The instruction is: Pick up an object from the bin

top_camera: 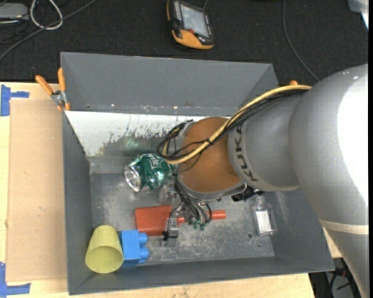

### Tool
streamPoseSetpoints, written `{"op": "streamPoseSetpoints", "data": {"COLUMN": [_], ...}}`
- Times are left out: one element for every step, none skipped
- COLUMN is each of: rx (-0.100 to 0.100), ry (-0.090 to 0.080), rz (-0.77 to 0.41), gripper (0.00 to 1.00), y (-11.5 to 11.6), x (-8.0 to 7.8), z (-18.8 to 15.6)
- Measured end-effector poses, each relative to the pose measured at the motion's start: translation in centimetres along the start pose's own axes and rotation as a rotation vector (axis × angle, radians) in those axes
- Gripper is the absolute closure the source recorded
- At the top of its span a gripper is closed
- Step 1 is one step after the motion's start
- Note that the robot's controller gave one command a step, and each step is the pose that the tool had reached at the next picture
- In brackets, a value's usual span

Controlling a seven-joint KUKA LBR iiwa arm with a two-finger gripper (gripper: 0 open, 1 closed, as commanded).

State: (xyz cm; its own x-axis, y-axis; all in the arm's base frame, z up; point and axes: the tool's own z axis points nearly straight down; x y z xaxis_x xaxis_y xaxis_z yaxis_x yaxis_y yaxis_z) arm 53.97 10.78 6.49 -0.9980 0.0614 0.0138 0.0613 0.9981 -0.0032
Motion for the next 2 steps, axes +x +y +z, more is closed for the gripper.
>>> {"op": "streamPoseSetpoints", "data": {"rx": [-0.007, -0.005], "ry": [-0.017, -0.011], "rz": [-0.077, -0.046], "gripper": [0.0, 0.0], "y": [-0.27, -0.06], "x": [-0.07, -0.02], "z": [-0.42, -0.35]}}
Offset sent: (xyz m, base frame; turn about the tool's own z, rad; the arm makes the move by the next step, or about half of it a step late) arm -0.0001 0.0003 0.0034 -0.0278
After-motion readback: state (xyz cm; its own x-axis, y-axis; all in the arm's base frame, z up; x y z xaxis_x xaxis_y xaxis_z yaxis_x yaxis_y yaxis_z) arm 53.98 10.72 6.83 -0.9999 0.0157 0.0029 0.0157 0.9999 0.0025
